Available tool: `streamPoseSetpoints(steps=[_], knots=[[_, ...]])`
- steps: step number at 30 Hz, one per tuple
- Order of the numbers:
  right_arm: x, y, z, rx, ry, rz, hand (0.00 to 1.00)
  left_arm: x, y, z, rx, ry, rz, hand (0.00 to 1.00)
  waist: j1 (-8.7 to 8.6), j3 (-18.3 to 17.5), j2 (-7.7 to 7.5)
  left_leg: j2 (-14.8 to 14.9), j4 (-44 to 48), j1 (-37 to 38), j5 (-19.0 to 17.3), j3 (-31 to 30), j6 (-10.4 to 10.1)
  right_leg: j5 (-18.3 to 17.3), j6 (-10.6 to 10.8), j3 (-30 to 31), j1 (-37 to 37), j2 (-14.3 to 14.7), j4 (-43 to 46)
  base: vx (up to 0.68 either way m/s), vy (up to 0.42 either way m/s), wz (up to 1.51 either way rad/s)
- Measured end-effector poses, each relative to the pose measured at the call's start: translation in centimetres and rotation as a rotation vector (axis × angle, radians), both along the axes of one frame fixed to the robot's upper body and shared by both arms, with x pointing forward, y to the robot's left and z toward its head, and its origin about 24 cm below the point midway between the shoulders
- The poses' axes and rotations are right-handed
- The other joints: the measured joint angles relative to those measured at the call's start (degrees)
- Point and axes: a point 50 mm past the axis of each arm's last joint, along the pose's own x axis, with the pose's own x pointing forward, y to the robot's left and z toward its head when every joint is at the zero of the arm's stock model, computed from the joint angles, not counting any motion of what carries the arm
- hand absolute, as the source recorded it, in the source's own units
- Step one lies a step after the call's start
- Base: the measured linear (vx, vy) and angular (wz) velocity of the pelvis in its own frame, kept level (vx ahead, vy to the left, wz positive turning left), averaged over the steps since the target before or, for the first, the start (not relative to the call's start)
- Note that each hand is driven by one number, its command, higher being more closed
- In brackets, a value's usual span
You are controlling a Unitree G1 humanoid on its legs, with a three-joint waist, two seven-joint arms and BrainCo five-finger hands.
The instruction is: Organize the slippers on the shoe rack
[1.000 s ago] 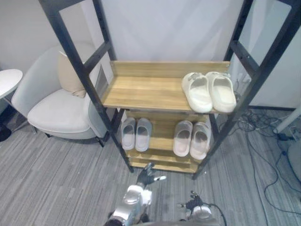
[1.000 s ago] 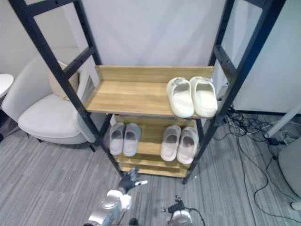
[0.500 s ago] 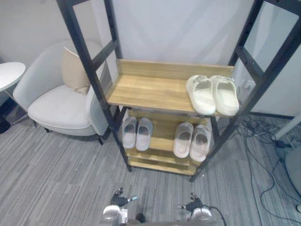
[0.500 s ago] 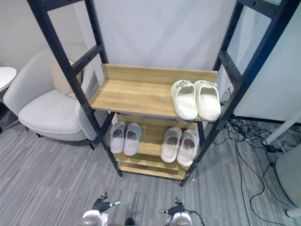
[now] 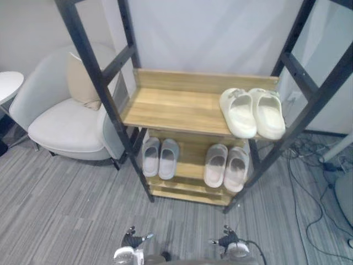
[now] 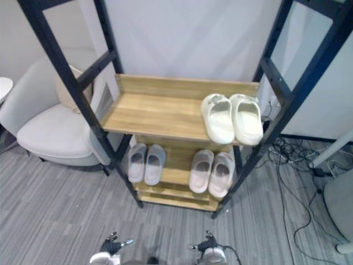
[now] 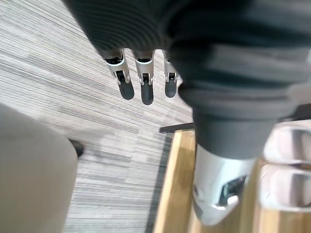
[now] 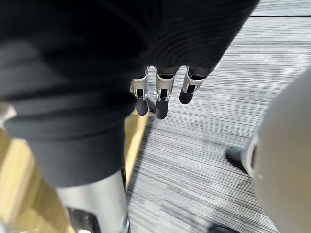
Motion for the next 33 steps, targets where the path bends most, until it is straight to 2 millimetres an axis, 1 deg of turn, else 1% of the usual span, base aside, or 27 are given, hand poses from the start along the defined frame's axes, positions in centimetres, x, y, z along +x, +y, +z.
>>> streamPoseSetpoints(steps=[1,2,4,5,6,7,8,9,10,12,14,15,16,17,18,19,20,22,23,24,25,28,29,30,31,32,33], knots=[[0.0,-0.2,0.1,-0.003,-0.009,-0.002,0.0,0.1,0.2,0.1,0.006,-0.005,-0.003,0.0,-0.39,0.36,-0.07,-0.54,1.16,-0.62,-0.18,-2.29,0.32,-0.08,-0.52,3.9,-3.02,-0.36,6.57,0.04,-0.008,1.19],[0.4,0.2,0.4,0.004,-0.039,0.005,0.0,0.4,0.4,0.3,0.013,-0.015,-0.002,0.0,-0.75,0.38,-0.65,-1.19,3.32,-2.18,-0.79,-5.57,0.26,-1.54,-0.2,10.28,-5.99,1.18,10.65,0.07,-0.068,1.45],[0.1,0.5,0.4,0.011,-0.045,0.01,0.0,1.2,0.5,0.7,0.029,-0.048,0.008,0.0,-0.65,0.71,-1.27,-2.35,5.75,-4.49,-0.95,-10.8,0.2,-3.98,0.65,18.36,-7.76,4.94,10.44,0.08,-0.122,1.6],[0.2,0.6,0.4,0.011,-0.048,0.018,0.0,1.4,0.5,0.8,0.03,-0.058,0.01,0.0,-0.72,0.79,-1.48,-3.44,6.52,-5.75,-0.89,-14.16,-0.13,-4.49,1.27,22.75,-8.06,6.68,8.26,0.06,-0.21,1.76],[0.6,0.7,0.7,0.011,-0.066,0.025,0.0,1.5,0.5,0.9,0.03,-0.068,0.009,0.0,-0.77,0.83,-1.71,-4.78,7.15,-6.9,-0.85,-16.85,-0.6,-4.27,1.56,26.09,-7.92,7.43,5.2,0.07,-0.309,1.76],[0.8,0.6,1.0,0.012,-0.087,0.025,0.0,1.8,0.4,1.1,0.03,-0.078,0.009,0.0,-0.76,1.09,-2.54,-6.1,7.67,-7.38,-0.96,-19.17,-1.38,-5.26,1.13,27.99,-7.1,7.42,2.89,0.06,-0.347,1.55],[1.3,0.4,1.5,0.017,-0.116,0.026,0.0,2.0,0.1,1.2,0.019,-0.091,0.011,0.0,-0.22,1.64,-1.89,-6.38,7.7,-8.29,-0.7,-21.63,-2.63,-7.18,0.2,27.5,-5.07,7.11,0.14,0.06,-0.296,1.33],[2.2,0.4,2.2,0.019,-0.162,0.039,0.0,2.0,-0.3,1.2,0.005,-0.097,0.02,0.0,0.07,1.98,-0.29,-5.78,7.23,-9.02,-0.18,-23.71,-3.56,-7.06,-0.56,24.21,-4.74,7.11,-1.51,0.03,-0.264,1.19],[2.8,0.0,2.6,0.021,-0.195,0.032,0.0,2.1,-0.6,1.2,-0.005,-0.101,0.026,0.0,0.04,2.24,0.49,-5.08,6.42,-9.32,0.63,-25.16,-4.43,-6.82,-0.94,22.2,-4.49,7.35,-2.12,0.02,-0.206,1.1],[3.2,-0.1,2.9,0.034,-0.216,0.014,0.0,2.1,-0.6,1.2,-0.011,-0.108,0.05,0.0,0.63,2.33,0.76,-3.25,4.38,-9.77,2.5,-27.03,-5.98,-6.19,-1.95,17.69,-3.01,8.28,-4.12,0.03,-0.242,1.02],[3.7,0.1,3.3,0.042,-0.244,0.016,0.0,2.5,-0.7,1.4,-0.016,-0.124,0.055,0.0,1.31,2.48,0.87,-1.77,3.33,-10.38,3.83,-27.14,-6.83,-5.19,-2.96,13.58,-1.29,9.35,-6.69,0.05,-0.175,0.95],[3.9,0.3,3.4,0.047,-0.254,0.016,0.0,2.7,-0.8,1.6,-0.017,-0.139,0.056,0.0,1.72,2.76,0.33,-1.35,2.73,-11.24,4.93,-27.15,-6.98,-4.89,-3.43,11.83,-1.19,9.57,-7.4,0.02,-0.094,1.02],[4.4,0.5,3.6,0.056,-0.267,0.0,0.0,3.1,-0.7,1.8,-0.015,-0.157,0.056,0.0,1.93,3.23,-0.1,-1.17,2.28,-12.61,6.93,-25.66,-6.54,-4.27,-3.74,9.39,-1.22,9.45,-8.17,0.0,-0.06,1.03],[4.6,0.4,3.7,0.057,-0.272,-0.009,0.0,3.2,-0.8,1.9,-0.016,-0.163,0.056,0.0,1.99,3.31,-0.13,-0.72,1.51,-13.48,8.31,-22.0,-5.3,-3.6,-3.84,7.32,-1.28,9.1,-8.85,-0.03,-0.051,0.97],[4.8,0.4,3.8,0.059,-0.276,-0.022,0.0,3.3,-0.8,1.9,-0.019,-0.164,0.059,0.0,1.89,3.3,-0.04,0.49,1.82,-14.23,7.53,-14.51,-3.04,-3.15,-4.46,5.38,-1.21,8.77,-9.52,-0.04,-0.029,0.92],[4.9,0.2,3.8,0.06,-0.28,-0.039,0.0,3.5,-1.0,1.9,-0.026,-0.163,0.063,0.0,1.61,3.71,0.62,2.62,5.73,-15.57,5.28,-2.02,-0.59,-3.12,-4.59,2.76,-0.52,8.35,-10.02,-0.06,-0.005,1.02],[5.1,0.2,3.9,0.056,-0.281,-0.04,0.0,3.6,-1.2,1.9,-0.028,-0.163,0.057,0.0,1.11,3.97,0.74,4.87,9.85,-16.36,3.1,8.1,0.18,-3.14,-4.63,0.07,0.02,7.66,-9.94,-0.03,0.017,1.13],[4.6,0.2,3.2,0.055,-0.239,-0.038,0.0,3.7,-1.6,1.8,-0.032,-0.155,0.034,0.0,0.46,3.96,1.47,8.14,14.47,-15.96,-0.44,19.9,1.71,-3.23,-4.5,-4.43,1.77,6.44,-10.1,-0.03,0.109,1.14],[4.3,0.2,3.0,0.053,-0.222,-0.038,0.0,3.8,-1.8,1.7,-0.034,-0.15,0.019,0.0,0.37,3.86,1.64,8.9,16.33,-15.87,-2.17,23.02,2.24,-3.78,-3.63,-6.18,2.24,5.59,-10.23,-0.03,0.168,1.02],[4.3,0.2,2.9,0.052,-0.216,-0.037,0.0,3.9,-2.0,1.7,-0.037,-0.147,0.01,0.0,0.36,3.83,2.04,9.22,16.54,-15.64,-3.54,23.97,1.57,-4.61,-2.45,-7.08,2.64,5.23,-10.12,-0.02,0.207,0.81],[4.5,0.0,2.8,0.048,-0.209,-0.033,0.0,4.2,-2.2,1.6,-0.039,-0.145,0.004,0.0,0.48,4.22,2.49,8.32,16.58,-15.85,-3.95,22.92,1.55,-4.96,-1.56,-7.28,2.68,4.84,-9.34,-0.01,0.21,0.64],[4.4,0.7,2.4,0.067,-0.176,-0.029,0.0,4.0,-1.4,1.5,-0.014,-0.126,-0.005,0.0,0.88,4.03,1.04,4.06,13.09,-15.07,-2.84,20.3,3.22,-3.54,0.7,-7.17,4.0,3.62,-12.27,0.01,0.235,0.55],[4.3,0.4,2.3,0.059,-0.166,-0.029,0.0,3.9,-1.3,1.4,-0.012,-0.122,-0.005,0.0,0.94,3.93,0.87,2.42,12.56,-14.66,-3.11,19.37,3.56,-3.51,1.02,-6.99,4.3,2.27,-11.36,0.04,0.236,0.6],[4.3,0.3,2.2,0.055,-0.162,-0.029,0.0,3.8,-1.2,1.4,-0.01,-0.118,-0.003,0.0,0.99,4.0,0.92,1.49,12.52,-14.17,-3.87,18.67,4.27,-3.77,1.65,-6.66,4.43,1.22,-9.01,0.06,0.232,0.55],[4.2,0.4,2.1,0.054,-0.151,-0.028,0.0,3.7,-1.0,1.3,-0.005,-0.113,-0.002,0.0,1.02,4.14,0.72,0.63,12.42,-13.22,-4.25,17.89,4.86,-4.0,2.1,-5.86,3.38,-0.27,-4.32,0.08,0.223,0.45],[4.0,0.4,2.0,0.056,-0.144,-0.027,0.0,3.5,-0.7,1.3,0.003,-0.108,-0.003,0.0,1.03,4.44,0.27,-0.25,11.71,-11.54,-4.4,17.26,5.12,-3.84,1.82,-4.54,1.76,-2.02,2.27,0.11,0.181,0.53],[3.8,0.7,1.9,0.065,-0.14,-0.026,0.0,3.0,-0.3,1.1,0.015,-0.088,-0.007,0.0,0.91,4.71,0.06,-1.42,10.32,-9.02,-4.32,15.23,5.23,-3.88,0.96,-2.63,-0.36,-3.13,10.67,0.14,0.172,0.76]])
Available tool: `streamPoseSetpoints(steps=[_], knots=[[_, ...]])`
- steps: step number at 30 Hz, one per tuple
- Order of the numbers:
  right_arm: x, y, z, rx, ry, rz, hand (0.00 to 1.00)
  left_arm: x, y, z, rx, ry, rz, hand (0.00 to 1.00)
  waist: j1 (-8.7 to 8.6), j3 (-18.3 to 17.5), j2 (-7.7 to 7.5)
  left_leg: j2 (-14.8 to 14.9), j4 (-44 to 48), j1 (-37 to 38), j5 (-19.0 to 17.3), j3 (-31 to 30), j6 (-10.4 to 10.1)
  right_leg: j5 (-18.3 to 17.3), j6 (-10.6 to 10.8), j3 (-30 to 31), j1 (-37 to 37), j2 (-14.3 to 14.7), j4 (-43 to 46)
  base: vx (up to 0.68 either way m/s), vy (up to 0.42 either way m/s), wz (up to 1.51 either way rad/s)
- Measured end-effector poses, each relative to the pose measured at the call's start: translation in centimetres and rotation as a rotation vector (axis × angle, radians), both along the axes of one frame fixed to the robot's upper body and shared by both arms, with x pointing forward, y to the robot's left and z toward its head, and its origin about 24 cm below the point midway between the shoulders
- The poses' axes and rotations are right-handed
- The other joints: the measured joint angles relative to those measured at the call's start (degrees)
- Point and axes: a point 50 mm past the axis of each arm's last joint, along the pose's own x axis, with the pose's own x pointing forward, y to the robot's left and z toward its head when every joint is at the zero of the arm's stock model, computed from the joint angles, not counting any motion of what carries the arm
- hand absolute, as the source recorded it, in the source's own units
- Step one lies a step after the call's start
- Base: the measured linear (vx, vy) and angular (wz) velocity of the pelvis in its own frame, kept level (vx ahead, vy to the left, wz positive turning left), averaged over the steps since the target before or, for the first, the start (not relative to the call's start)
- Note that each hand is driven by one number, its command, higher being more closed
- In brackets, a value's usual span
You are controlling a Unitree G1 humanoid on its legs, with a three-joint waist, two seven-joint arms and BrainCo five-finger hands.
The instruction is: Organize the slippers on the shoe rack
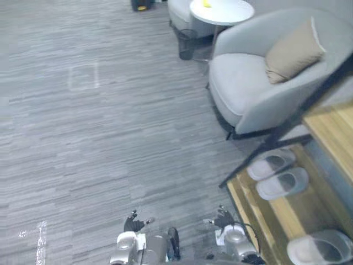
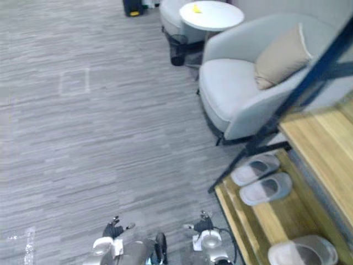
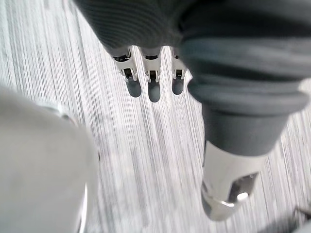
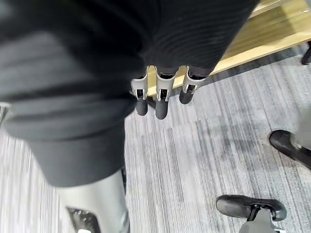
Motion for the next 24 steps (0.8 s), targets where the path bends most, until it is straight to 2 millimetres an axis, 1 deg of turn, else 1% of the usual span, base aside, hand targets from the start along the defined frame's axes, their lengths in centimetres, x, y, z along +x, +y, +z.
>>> streamPoseSetpoints(steps=[1,2,3,4,5,6,7,8,9,10,11,12,13,14,15,16,17,18,19,20,21,22,23,24], knots=[[-0.4,0.1,-0.2,0.003,0.01,-0.002,0.0,-0.5,0.3,-0.2,0.006,0.02,0.002,0.0,-0.62,0.02,-0.01,-0.32,-0.99,1.97,0.02,-1.85,-0.07,-0.3,0.34,1.66,-1.31,0.73,3.7,0.15,0.103,0.83],[-0.6,0.1,-0.3,0.003,0.019,-0.003,0.0,-0.6,0.3,-0.2,0.008,0.022,0.004,0.0,-0.73,0.04,0.02,-0.6,-1.86,3.26,0.03,-3.23,-0.06,-0.75,0.88,2.44,-2.31,1.47,4.44,0.17,0.07,0.89],[-1.0,-0.1,-0.5,0.0,0.035,-0.005,0.0,-0.9,0.5,-0.3,0.015,0.028,0.014,0.0,-1.05,-0.09,-0.13,-0.75,-3.19,4.68,0.15,-4.87,-0.26,-0.89,0.89,2.64,-4.28,2.53,3.53,0.2,0.058,0.78],[-1.0,-0.2,-0.6,-0.004,0.04,-0.006,0.0,-0.9,0.5,-0.3,0.021,0.028,0.02,0.0,-1.08,-0.07,-0.17,-0.91,-3.95,5.36,0.28,-6.96,-0.24,-1.09,0.51,2.68,-6.2,3.74,1.19,0.25,0.058,0.98],[-1.2,-0.2,-0.7,-0.005,0.048,-0.008,0.0,-0.8,0.6,-0.3,0.022,0.027,0.02,0.0,-1.37,-0.02,-0.2,-0.95,-4.83,5.99,0.29,-9.25,-0.22,-1.03,0.34,3.56,-8.74,5.77,-2.83,0.23,0.033,0.87],[-1.4,-0.2,-0.8,-0.005,0.053,-0.009,0.0,-0.8,0.6,-0.3,0.022,0.027,0.02,0.0,-1.51,-0.01,-0.2,-0.97,-5.38,6.33,0.29,-10.64,-0.21,-0.49,0.45,4.76,-10.2,7.18,-5.78,0.28,0.004,1.01],[-1.2,-0.3,-0.7,-0.002,0.042,-0.016,0.0,-0.8,0.6,-0.2,0.021,0.026,0.024,0.0,-1.83,0.13,-0.22,-1.08,-6.41,7.39,0.26,-13.39,-0.17,1.76,1.01,7.97,-12.67,10.0,-11.51,0.34,-0.036,1.06],[-1.0,-0.3,-0.6,-0.001,0.036,-0.02,0.0,-0.7,0.6,-0.2,0.021,0.023,0.025,0.0,-2.21,0.28,-0.6,-1.44,-7.66,8.83,0.19,-16.24,-0.06,4.96,1.21,11.07,-13.89,12.07,-17.13,0.37,-0.056,1.22],[-1.0,-0.4,-0.6,0.0,0.034,-0.025,0.0,-0.5,0.6,-0.1,0.021,0.017,0.024,0.0,-2.52,0.55,-1.13,-2.01,-8.29,9.87,0.02,-18.47,0.13,7.22,1.36,12.84,-14.09,12.74,-20.77,0.39,-0.106,1.55],[-1.1,-0.5,-0.6,0.007,0.034,-0.046,0.0,-0.2,0.6,0.0,0.022,0.009,0.022,0.0,-2.95,0.88,-2.35,-3.5,-8.24,10.98,-0.92,-22.1,0.67,10.28,0.99,15.36,-14.17,12.67,-24.2,0.43,-0.178,1.8],[-1.3,-0.8,-0.7,0.01,0.04,-0.061,0.0,-0.2,0.6,0.0,0.022,0.006,0.023,0.0,-3.08,0.97,-3.22,-4.6,-6.68,11.82,-2.7,-25.42,0.92,12.92,-1.46,16.84,-14.56,12.17,-24.14,0.56,-0.277,1.88],[-1.5,-0.9,-0.8,0.007,0.045,-0.067,0.0,-0.1,0.5,0.0,0.018,0.003,0.023,0.0,-3.32,0.77,-3.13,-4.71,-5.14,12.09,-4.28,-27.96,0.87,15.33,-3.28,16.86,-14.33,12.22,-22.32,0.63,-0.292,1.65],[-1.7,-1.3,-0.8,0.004,0.049,-0.081,0.0,-0.4,-0.1,-0.1,0.0,0.006,0.035,0.0,-2.86,-0.35,-1.37,-2.44,-2.64,11.89,-6.09,-30.71,-0.43,13.31,-5.02,13.74,-13.76,13.26,-20.51,0.71,-0.263,1.36],[-1.3,-1.2,-0.6,0.01,0.035,-0.092,0.0,-0.8,-0.1,-0.3,-0.007,0.013,0.053,0.0,-2.69,-0.66,-0.46,-1.46,0.08,10.68,-6.53,-31.18,-1.41,11.21,-5.62,11.18,-13.07,13.59,-20.46,0.62,-0.18,1.18],[-0.9,-1.1,-0.4,0.013,0.02,-0.09,0.0,-0.6,-0.2,-0.2,-0.017,0.007,0.073,0.0,-2.82,-0.3,0.13,-1.39,4.78,8.46,-6.67,-30.26,-3.38,10.7,-6.26,9.52,-12.27,13.74,-20.69,0.51,-0.142,0.93],[-0.6,-1.0,-0.2,0.016,0.005,-0.086,0.0,-0.2,-0.3,0.0,-0.03,-0.01,0.101,0.0,-2.8,0.33,0.99,-1.39,13.5,5.06,-5.78,-27.39,-6.15,10.41,-6.72,8.25,-10.31,14.48,-21.5,0.45,-0.122,0.72],[-0.4,-0.3,-0.1,0.022,-0.003,-0.062,0.0,-0.2,-0.1,0.2,-0.039,-0.032,0.147,0.0,-2.09,1.15,1.69,0.97,28.4,-0.82,-2.12,-21.13,-10.41,9.68,-7.84,7.96,-4.94,15.62,-24.41,0.53,-0.106,0.47],[-0.2,0.1,0.1,0.034,-0.014,-0.055,0.0,0.1,0.1,0.4,-0.038,-0.051,0.156,0.0,-1.47,1.33,1.72,3.96,35.2,-3.48,-2.9,-16.0,-9.65,9.12,-8.57,7.98,-1.74,16.43,-25.77,0.61,-0.099,0.34],[-0.1,0.8,0.2,0.055,-0.023,-0.063,0.0,0.6,0.2,0.8,-0.035,-0.076,0.156,0.0,-1.23,1.86,1.3,7.44,39.79,-6.12,-4.47,-11.44,-8.22,8.52,-9.43,7.74,1.57,16.8,-27.07,0.49,-0.062,0.29],[-0.1,1.3,0.3,0.068,-0.026,-0.071,0.0,1.0,0.3,1.1,-0.033,-0.1,0.157,0.0,-1.03,2.06,0.88,10.11,41.83,-8.78,-5.43,-8.09,-7.45,8.44,-9.48,6.96,4.0,16.77,-28.12,0.53,-0.05,0.37],[0.5,1.6,0.6,0.074,-0.05,-0.077,0.0,1.8,0.1,1.7,-0.037,-0.141,0.155,0.0,-0.53,2.12,0.22,12.91,41.5,-13.13,-6.29,-4.52,-6.83,7.78,-9.23,6.35,6.76,16.09,-29.59,0.41,-0.008,0.27],[1.0,1.8,1.0,0.078,-0.076,-0.08,0.0,2.2,0.1,2.0,-0.037,-0.164,0.154,0.0,0.05,2.14,-0.3,13.6,39.98,-15.42,-6.85,-3.0,-6.86,6.64,-8.35,5.99,8.15,15.34,-30.74,0.41,0.023,0.19],[1.2,1.8,1.2,0.085,-0.09,-0.092,0.0,2.7,0.1,2.4,-0.037,-0.189,0.153,0.0,0.49,2.18,-0.66,13.67,37.29,-17.93,-6.88,-2.31,-6.94,5.21,-6.7,5.16,9.7,14.37,-32.12,0.44,0.125,0.16],[1.4,1.6,1.3,0.081,-0.098,-0.099,0.0,3.1,0.0,2.7,-0.039,-0.212,0.151,0.0,1.35,2.35,-0.78,13.52,29.9,-21.71,-6.38,-2.32,-7.04,2.77,-3.69,3.88,11.94,13.24,-34.06,0.46,0.162,0.21]])
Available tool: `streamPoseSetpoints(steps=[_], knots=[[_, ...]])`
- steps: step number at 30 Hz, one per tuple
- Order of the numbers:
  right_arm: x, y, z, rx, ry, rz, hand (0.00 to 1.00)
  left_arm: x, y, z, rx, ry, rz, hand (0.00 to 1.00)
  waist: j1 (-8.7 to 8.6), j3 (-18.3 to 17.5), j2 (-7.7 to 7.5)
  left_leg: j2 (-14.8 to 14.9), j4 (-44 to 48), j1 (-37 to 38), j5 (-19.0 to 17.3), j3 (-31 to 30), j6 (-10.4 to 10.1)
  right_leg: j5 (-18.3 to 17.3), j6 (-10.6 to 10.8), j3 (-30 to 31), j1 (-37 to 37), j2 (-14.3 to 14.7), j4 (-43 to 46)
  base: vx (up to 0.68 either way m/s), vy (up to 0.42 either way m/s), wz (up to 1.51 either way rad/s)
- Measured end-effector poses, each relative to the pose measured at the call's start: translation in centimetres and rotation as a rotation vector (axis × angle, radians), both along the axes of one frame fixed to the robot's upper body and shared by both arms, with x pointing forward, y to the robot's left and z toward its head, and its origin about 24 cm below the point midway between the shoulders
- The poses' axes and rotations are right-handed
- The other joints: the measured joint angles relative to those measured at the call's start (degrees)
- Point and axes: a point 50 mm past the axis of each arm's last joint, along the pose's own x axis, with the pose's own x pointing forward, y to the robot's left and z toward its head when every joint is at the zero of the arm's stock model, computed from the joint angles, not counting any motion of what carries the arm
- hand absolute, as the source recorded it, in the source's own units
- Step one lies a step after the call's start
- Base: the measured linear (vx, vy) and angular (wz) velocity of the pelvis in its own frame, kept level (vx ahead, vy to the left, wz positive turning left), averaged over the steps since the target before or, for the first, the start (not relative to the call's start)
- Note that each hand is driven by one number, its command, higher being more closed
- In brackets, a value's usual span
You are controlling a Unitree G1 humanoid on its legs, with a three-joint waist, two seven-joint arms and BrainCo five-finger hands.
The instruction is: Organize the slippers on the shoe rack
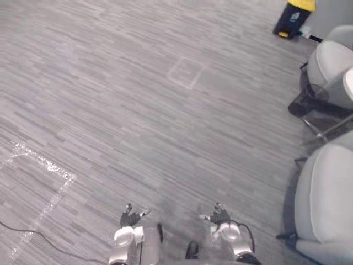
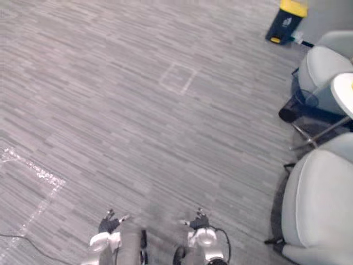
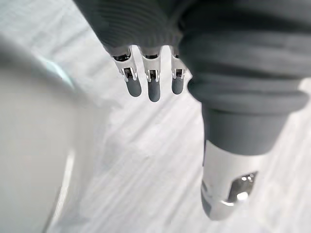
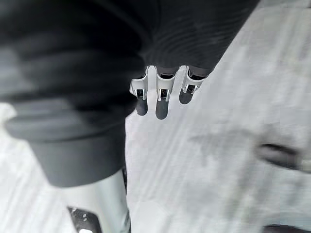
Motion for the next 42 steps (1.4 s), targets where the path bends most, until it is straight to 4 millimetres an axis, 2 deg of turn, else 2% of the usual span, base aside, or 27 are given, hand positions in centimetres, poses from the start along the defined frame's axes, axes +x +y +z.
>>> streamPoseSetpoints(steps=[2,3,4,6,9,10,11,12,13,16,18,20,21,23,24,26,27,28,30,31,33,36,38,39,40,41,42], knots=[[0.1,-0.2,0.0,-0.009,0.0,-0.003,0.0,-0.1,-0.1,-0.1,-0.005,0.008,0.001,0.0,0.27,0.21,1.74,-0.15,-15.24,-0.75,5.89,-0.28,-0.13,-1.6,1.84,-1.01,2.6,-0.47,-0.73,0.51,0.245,0.22],[0.1,0.0,0.0,-0.004,0.006,-0.001,0.0,0.0,0.1,-0.1,0.0,0.004,0.003,0.0,0.86,0.74,0.52,-1.53,-15.63,-0.04,9.73,1.17,1.8,-2.82,3.33,-1.07,3.97,-1.62,-0.76,0.56,0.253,0.38],[0.5,0.4,0.1,-0.004,0.0,0.021,0.0,0.6,0.8,0.3,0.016,-0.01,0.009,0.0,1.35,0.95,-1.67,-4.24,-17.5,1.14,9.45,1.81,3.01,-0.78,1.27,-0.81,3.61,-3.59,-0.78,0.69,0.299,0.37],[1.2,0.6,0.6,0.001,-0.027,0.022,0.0,0.2,0.8,0.0,0.009,0.01,0.014,0.0,2.6,0.75,-1.91,-4.47,-16.36,2.26,7.49,2.84,5.55,4.11,2.67,0.79,3.62,-4.42,1.28,0.68,0.318,0.19],[1.4,0.4,0.9,0.006,-0.051,0.01,0.0,-0.5,0.4,-0.5,0.008,0.037,-0.006,0.0,2.9,0.47,-2.04,-6.98,-19.28,10.6,3.03,2.42,6.05,8.69,6.49,5.0,-0.85,-8.13,21.39,0.46,0.232,0.16],[1.1,0.1,0.7,0.004,-0.043,0.012,0.0,-0.6,0.3,-0.6,0.008,0.048,-0.019,0.0,2.39,0.62,-1.83,-7.36,-19.69,14.11,0.93,1.27,5.95,12.09,6.12,7.97,-5.86,-8.94,35.89,0.49,0.2,0.28],[0.5,0.1,0.4,0.008,-0.027,0.01,0.0,-0.8,0.1,-0.8,0.007,0.06,-0.026,0.0,2.17,0.69,-1.75,-7.41,-19.89,17.33,-0.46,0.77,5.93,11.42,5.17,9.1,-10.62,-9.1,47.73,0.38,0.12,0.26],[0.0,0.3,0.1,0.017,-0.013,0.01,0.0,-0.9,0.1,-0.9,0.006,0.065,-0.025,0.0,1.96,0.8,-1.51,-7.45,-20.8,19.88,-1.14,0.57,5.94,10.24,4.38,9.19,-13.68,-8.91,54.17,0.37,0.081,0.26],[-0.8,0.1,-0.2,0.018,0.007,0.004,0.0,-1.2,0.1,-1.0,0.003,0.075,-0.022,0.0,1.16,0.76,-1.2,-7.64,-23.22,23.85,-1.64,-0.25,6.18,7.36,2.16,8.1,-18.46,-8.58,59.23,0.4,0.054,0.33],[-1.9,0.0,-0.7,0.015,0.037,0.0,0.0,-1.7,-0.1,-1.3,-0.016,0.09,0.003,0.0,-0.74,0.42,-1.15,-7.38,-27.69,29.98,-2.83,-1.83,5.65,2.71,1.08,3.13,-28.48,-7.27,53.0,0.41,0.009,0.27],[-1.6,0.0,-0.6,-0.007,0.024,0.02,0.0,-1.9,0.0,-1.6,-0.027,0.109,0.023,0.0,-1.38,0.37,-1.05,-7.13,-29.37,33.33,-4.57,-2.2,4.6,2.81,1.0,0.54,-33.28,-4.81,37.78,0.46,-0.03,0.11],[-1.4,-0.2,-0.5,-0.017,0.022,0.031,0.0,-1.7,-0.1,-1.6,-0.03,0.111,0.02,0.0,-2.05,0.38,-1.02,-7.19,-31.61,36.95,-5.44,-3.77,3.61,6.34,1.81,0.42,-33.82,-1.73,20.39,0.48,-0.074,0.54],[-1.2,-0.1,-0.4,-0.017,0.02,0.035,0.0,-1.6,-0.2,-1.5,-0.029,0.106,0.016,0.0,-3.45,0.35,-0.99,-7.16,-33.63,39.41,-5.91,-6.24,2.74,9.69,1.7,1.73,-33.49,-0.08,11.15,0.64,-0.158,1.06],[-1.2,-0.2,-0.5,-0.024,0.026,0.043,0.0,-2.0,-0.2,-1.8,-0.032,0.122,0.017,0.0,-4.17,-0.21,-1.35,-7.26,-34.57,42.89,-6.79,-10.12,1.12,16.25,-2.21,3.81,-32.81,0.8,9.7,0.78,-0.259,0.96],[-1.5,-0.4,-0.8,-0.027,0.048,0.044,0.0,-2.2,-0.6,-2.0,-0.043,0.132,0.02,0.0,-4.17,-1.9,1.11,-5.19,-32.29,43.02,-6.75,-12.1,0.96,16.18,-4.76,2.87,-33.27,1.68,13.8,0.65,-0.229,0.56],[-1.1,-0.4,-0.7,-0.031,0.046,0.051,0.0,-2.5,-0.9,-2.1,-0.066,0.134,0.051,0.0,-3.73,-2.4,3.86,-2.67,-17.51,37.51,-3.49,-12.64,-1.84,11.98,-5.6,0.67,-31.01,3.99,15.83,0.66,-0.231,0.24],[-1.0,0.0,-0.6,-0.03,0.039,0.078,0.0,-3.1,-0.8,-2.3,-0.084,0.145,0.102,0.0,-3.46,-2.21,5.31,-0.75,0.03,30.49,7.25,-11.79,-2.42,9.94,-6.56,1.12,-26.6,6.43,13.86,0.65,-0.205,-0.27],[-0.8,0.7,-0.5,-0.019,0.034,0.097,0.0,-3.6,-0.4,-2.4,-0.082,0.155,0.127,0.0,-2.77,-2.31,5.87,1.28,8.2,26.94,13.27,-10.45,-3.32,9.12,-7.38,2.18,-23.64,7.98,12.04,0.65,-0.121,-0.48],[-0.7,1.5,-0.4,-0.01,0.03,0.126,0.0,-4.0,-0.1,-2.5,-0.076,0.163,0.153,0.0,-2.06,-1.8,5.31,4.08,19.62,19.75,9.77,-6.83,-2.98,6.68,-8.31,3.66,-17.35,9.57,10.02,0.7,-0.086,-0.38],[-0.7,1.5,-0.4,-0.008,0.03,0.127,0.0,-3.6,0.3,-2.0,-0.068,0.129,0.159,0.0,-1.07,-1.56,4.13,4.04,20.85,15.36,7.36,-4.49,-1.73,5.36,-8.22,5.43,-12.77,9.54,7.84,0.72,-0.087,-0.42],[-0.5,1.5,-0.3,-0.01,0.025,0.127,0.0,-3.4,0.6,-1.6,-0.059,0.098,0.169,0.0,0.24,-2.16,3.04,3.94,16.58,9.67,4.27,-1.28,-1.18,4.82,-7.98,7.92,-8.13,9.38,3.87,0.58,-0.028,-0.53],[0.5,1.6,0.4,-0.012,-0.011,0.132,0.0,-3.4,0.8,-1.5,-0.053,0.087,0.173,0.0,1.07,-1.61,2.32,1.81,-2.96,4.41,2.8,1.81,-0.12,3.48,-6.02,11.05,-1.04,7.8,-0.85,0.6,0.114,-0.54],[0.7,1.3,0.5,-0.019,-0.017,0.108,0.0,-3.6,1.0,-1.5,-0.053,0.087,0.186,0.0,2.3,-1.41,1.79,-1.83,-25.23,4.83,10.75,-0.42,-0.02,1.16,-3.66,12.9,2.52,5.59,-2.0,0.58,0.215,-0.56],[0.6,1.3,0.4,-0.021,-0.014,0.107,0.0,-3.6,0.7,-1.6,-0.061,0.088,0.189,0.0,2.56,-1.42,1.84,-2.36,-26.71,5.15,15.53,-1.12,-0.36,0.22,-3.06,13.61,3.35,5.12,-1.9,0.62,0.275,-0.47],[0.5,1.3,0.3,-0.024,-0.006,0.108,0.0,-3.6,0.8,-1.6,-0.061,0.088,0.19,0.0,2.94,-1.44,1.4,-3.35,-26.52,6.15,17.55,-0.81,2.09,-0.52,-2.61,14.35,4.16,4.21,-1.31,0.64,0.297,-0.27],[0.3,1.3,0.2,-0.023,-0.001,0.107,0.0,-3.3,1.0,-1.4,-0.053,0.08,0.184,0.0,2.85,-1.78,0.27,-4.73,-26.17,6.99,14.82,0.34,2.84,-0.69,-2.55,14.39,2.45,2.1,3.23,0.74,0.357,-0.22],[0.3,1.2,0.2,-0.023,0.0,0.1,0.0,-3.4,1.0,-1.5,-0.055,0.083,0.185,0.0,2.84,-1.78,0.23,-4.76,-25.2,7.73,13.21,1.19,3.36,-0.86,-1.82,14.41,1.34,1.39,7.1,0.71,0.346,-0.21]])
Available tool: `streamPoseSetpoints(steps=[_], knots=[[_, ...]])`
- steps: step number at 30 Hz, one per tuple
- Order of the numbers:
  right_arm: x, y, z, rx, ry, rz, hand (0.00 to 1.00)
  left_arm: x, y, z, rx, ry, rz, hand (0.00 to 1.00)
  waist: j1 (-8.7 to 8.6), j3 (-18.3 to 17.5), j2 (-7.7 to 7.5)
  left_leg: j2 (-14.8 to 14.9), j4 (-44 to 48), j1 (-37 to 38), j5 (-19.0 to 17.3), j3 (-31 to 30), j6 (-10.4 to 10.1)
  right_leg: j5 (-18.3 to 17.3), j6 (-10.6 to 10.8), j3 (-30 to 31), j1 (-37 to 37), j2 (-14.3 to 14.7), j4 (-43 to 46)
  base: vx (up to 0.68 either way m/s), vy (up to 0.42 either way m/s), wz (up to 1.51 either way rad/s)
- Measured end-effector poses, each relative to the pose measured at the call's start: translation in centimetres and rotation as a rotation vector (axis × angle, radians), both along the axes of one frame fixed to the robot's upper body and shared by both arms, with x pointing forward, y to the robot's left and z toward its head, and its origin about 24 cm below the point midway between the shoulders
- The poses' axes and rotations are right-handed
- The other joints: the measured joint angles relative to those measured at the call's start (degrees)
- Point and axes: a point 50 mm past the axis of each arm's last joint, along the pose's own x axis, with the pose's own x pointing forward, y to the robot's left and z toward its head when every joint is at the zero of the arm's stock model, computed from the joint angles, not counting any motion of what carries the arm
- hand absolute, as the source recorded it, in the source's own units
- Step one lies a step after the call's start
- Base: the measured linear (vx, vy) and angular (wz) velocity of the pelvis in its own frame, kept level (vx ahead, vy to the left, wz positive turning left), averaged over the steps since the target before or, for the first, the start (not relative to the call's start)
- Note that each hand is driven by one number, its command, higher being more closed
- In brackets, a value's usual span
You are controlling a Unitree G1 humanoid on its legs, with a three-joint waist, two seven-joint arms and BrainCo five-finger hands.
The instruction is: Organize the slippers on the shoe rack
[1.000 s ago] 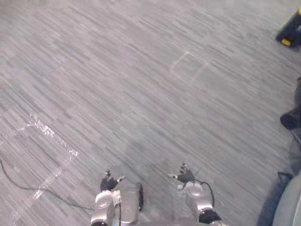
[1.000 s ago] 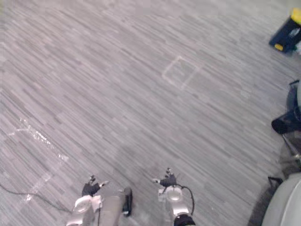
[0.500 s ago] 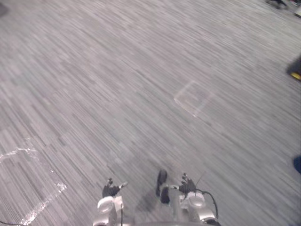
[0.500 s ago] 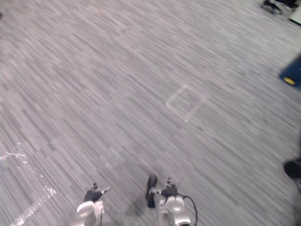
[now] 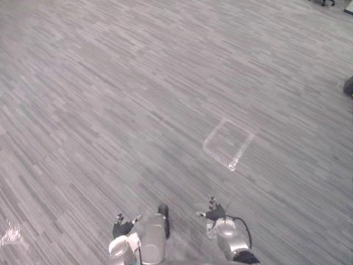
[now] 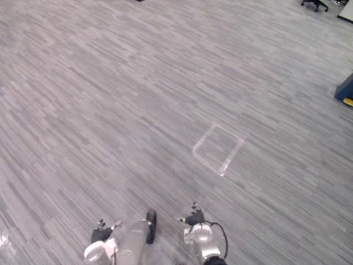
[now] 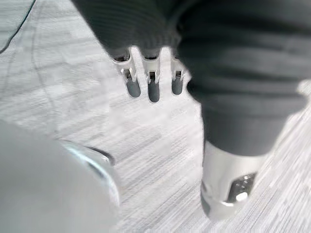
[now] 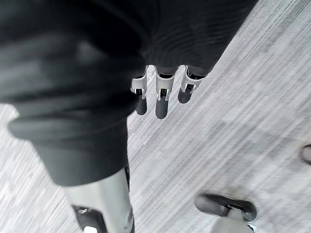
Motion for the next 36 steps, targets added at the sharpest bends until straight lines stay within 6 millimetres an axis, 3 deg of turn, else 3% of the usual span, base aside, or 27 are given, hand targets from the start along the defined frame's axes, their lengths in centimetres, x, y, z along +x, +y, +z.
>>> streamPoseSetpoints(steps=[2,3,5,6,8,10,12,13,15,16,18,19,20,21,22,23,25,28,31,32,33,34,35,36], knots=[[-0.4,-0.3,-0.2,0.003,0.013,-0.017,0.0,-0.5,0.0,-0.4,0.002,0.035,-0.024,0.0,-0.05,0.03,-0.12,-0.81,2.37,5.4,-5.45,2.05,1.46,1.37,4.19,-0.36,-4.95,-2.79,18.97,0.56,0.271,-0.36],[-0.6,-0.4,-0.3,0.004,0.017,-0.022,0.0,-0.6,-0.1,-0.5,0.004,0.044,-0.036,0.0,-0.27,0.09,-0.12,-1.21,2.47,7.71,-7.0,2.41,1.46,2.66,5.12,-0.51,-7.64,-3.97,27.35,0.42,0.188,-0.3],[-1.4,-0.6,-0.7,0.008,0.038,-0.033,0.0,-0.8,-0.1,-0.7,0.004,0.06,-0.051,0.0,-1.91,0.15,-0.04,-1.42,1.68,14.48,-10.08,3.49,1.46,2.79,4.67,-4.03,-14.12,-6.52,44.27,0.47,0.175,-0.19],[-1.8,-0.6,-0.9,0.011,0.049,-0.032,0.0,-0.9,-0.1,-0.8,0.004,0.069,-0.052,0.0,-2.56,0.31,0.19,-1.34,0.07,17.73,-11.36,4.2,1.21,1.68,3.36,-6.83,-17.91,-7.64,47.35,0.52,0.136,-0.24],[-2.0,-0.7,-1.0,0.013,0.057,-0.035,0.0,-0.8,0.0,-0.8,0.007,0.075,-0.057,0.0,-3.04,0.35,0.02,-0.81,-2.57,22.26,-12.72,5.99,0.63,-0.37,2.43,-11.83,-23.76,-8.11,44.29,0.4,0.066,-0.45],[-2.7,-0.8,-1.6,0.009,0.095,-0.034,0.0,-1.2,0.1,-1.1,0.01,0.102,-0.065,0.0,-3.73,0.53,-0.07,-0.54,-5.61,26.56,-13.06,7.6,0.08,-0.76,2.61,-17.32,-26.85,-7.42,33.85,0.4,0.039,-0.36],[-2.6,-1.0,-1.6,-0.012,0.091,-0.017,0.0,-1.1,0.0,-1.2,0.019,0.108,-0.092,0.0,-5.08,0.58,-0.09,-0.58,-7.27,29.01,-13.62,7.85,-0.93,2.22,2.52,-19.44,-28.7,-5.11,19.46,0.53,0.004,-0.02],[-2.3,-0.9,-1.5,-0.019,0.092,-0.001,0.0,-1.1,0.0,-1.2,0.037,0.122,-0.13,0.0,-6.01,0.61,-0.36,-1.17,-7.92,30.23,-14.18,7.17,-1.91,6.49,1.91,-19.47,-28.57,-3.74,10.13,0.4,-0.039,0.2],[-2.6,-0.8,-1.8,-0.02,0.113,0.011,0.0,-1.2,0.3,-1.3,0.06,0.137,-0.168,0.0,-6.2,0.31,-1.73,-3.12,-8.44,32.75,-15.25,4.86,-3.67,11.8,-1.02,-18.1,-28.09,-3.77,5.09,0.51,-0.11,0.4],[-2.8,-0.8,-1.8,-0.014,0.114,0.0,0.0,-1.4,0.1,-1.4,0.057,0.144,-0.17,0.0,-6.67,0.06,-1.51,-2.81,-8.28,35.03,-16.15,2.29,-5.16,14.04,-5.37,-16.97,-27.88,-3.2,8.34,0.65,-0.193,0.52],[-2.7,-1.2,-1.8,-0.013,0.11,-0.024,0.0,-1.9,-0.3,-1.6,0.045,0.152,-0.164,0.0,-6.61,-0.88,0.38,0.43,1.9,31.7,-16.04,-0.74,-5.29,10.38,-5.43,-18.89,-26.09,-1.09,8.9,0.55,-0.215,0.26],[-2.8,-1.1,-1.8,-0.008,0.107,-0.022,0.0,-2.4,-0.7,-1.7,0.022,0.156,-0.135,0.0,-6.65,-0.91,2.41,3.82,15.79,26.12,-14.09,-2.68,-5.29,8.84,-5.93,-18.86,-23.54,2.15,7.17,0.56,-0.216,-0.37],[-3.0,-0.7,-1.8,-0.003,0.115,-0.014,0.0,-2.4,-0.8,-1.5,0.012,0.137,-0.108,0.0,-5.88,-0.76,4.08,7.07,28.63,20.87,-7.44,-3.28,-4.27,7.63,-7.08,-17.28,-20.99,5.21,5.47,0.56,-0.161,-0.67],[-3.1,-0.7,-1.9,-0.004,0.12,-0.007,0.0,-2.3,-0.9,-1.5,0.011,0.13,-0.107,0.0,-5.49,-0.76,4.44,8.47,33.7,18.93,-2.51,-3.28,-4.18,6.98,-7.54,-16.38,-19.81,6.51,5.0,0.56,-0.046,-1.18],[-3.0,-0.4,-1.8,-0.004,0.119,0.007,0.0,-2.2,-0.8,-1.4,0.009,0.122,-0.116,0.0,-5.13,-0.24,4.39,10.05,41.63,15.6,-5.31,-3.5,-4.6,4.84,-8.89,-13.68,-17.39,8.39,5.35,0.55,-0.002,-1.15],[-2.9,-0.4,-1.8,-0.004,0.116,0.008,0.0,-1.8,-0.5,-1.2,0.021,0.109,-0.122,0.0,-5.26,0.29,3.54,9.38,44.19,12.4,-8.1,-4.3,-4.94,3.34,-8.94,-11.55,-15.02,8.75,5.31,0.65,-0.026,-1.0],[-3.1,-0.5,-1.9,-0.004,0.125,-0.009,0.0,-1.6,0.3,-0.9,0.044,0.097,-0.118,0.0,-4.83,0.45,1.43,6.99,41.0,8.05,-11.63,-4.6,-4.47,2.11,-8.56,-6.77,-11.41,8.68,4.24,0.56,-0.032,-1.09],[-3.0,-0.6,-1.9,-0.004,0.125,-0.016,0.0,-1.1,0.1,-0.6,0.043,0.068,-0.116,0.0,-3.81,0.3,0.98,3.77,25.04,4.12,-14.8,-6.56,-4.88,1.93,-7.33,-0.41,-7.27,8.31,2.64,0.49,0.096,-1.19],[-2.6,-0.9,-1.7,-0.001,0.115,-0.044,0.0,-0.3,-0.2,-0.2,0.04,0.035,-0.11,0.0,-2.76,1.34,0.68,-2.55,10.03,0.66,-11.56,-15.38,-5.66,-0.58,-5.36,5.27,-3.87,5.67,2.52,0.5,0.288,-1.09],[-2.7,-1.1,-1.8,-0.008,0.119,-0.054,0.0,-0.5,-0.4,-0.4,0.034,0.038,-0.108,0.0,-2.77,1.12,1.1,-3.87,3.39,1.04,-7.98,-20.07,-5.87,-3.46,-3.64,7.75,-3.19,4.92,3.33,0.44,0.327,-1.19],[-3.0,-1.1,-2.0,-0.009,0.131,-0.056,0.0,-0.9,-0.5,-0.6,0.016,0.044,-0.087,0.0,-2.56,0.5,2.08,-3.57,5.29,1.12,-3.22,-19.32,-6.67,-7.04,-2.27,9.78,-2.89,4.33,5.61,0.44,0.358,-1.22],[-3.2,-1.0,-2.0,-0.009,0.136,-0.046,0.0,-1.0,-0.4,-0.6,0.011,0.046,-0.08,0.0,-2.47,0.33,1.87,-3.7,6.8,1.17,-2.81,-18.02,-6.05,-8.4,-1.69,10.97,-2.92,3.92,7.02,0.46,0.376,-1.38],[-3.6,-0.9,-2.2,-0.006,0.149,-0.031,0.0,-0.9,0.0,-0.5,0.017,0.041,-0.072,0.0,-1.8,-0.14,0.14,-3.77,7.82,2.41,-5.46,-13.44,-4.47,-9.56,0.35,12.17,-3.97,1.66,11.6,0.45,0.342,-1.45],[-3.3,-0.9,-2.0,-0.007,0.134,-0.028,0.0,-1.1,0.1,-0.6,0.017,0.048,-0.067,0.0,-1.66,-0.26,-0.18,-3.18,8.28,4.24,-7.04,-10.22,-3.5,-8.37,2.84,10.9,-6.6,0.26,17.59,0.43,0.33,-1.49]])
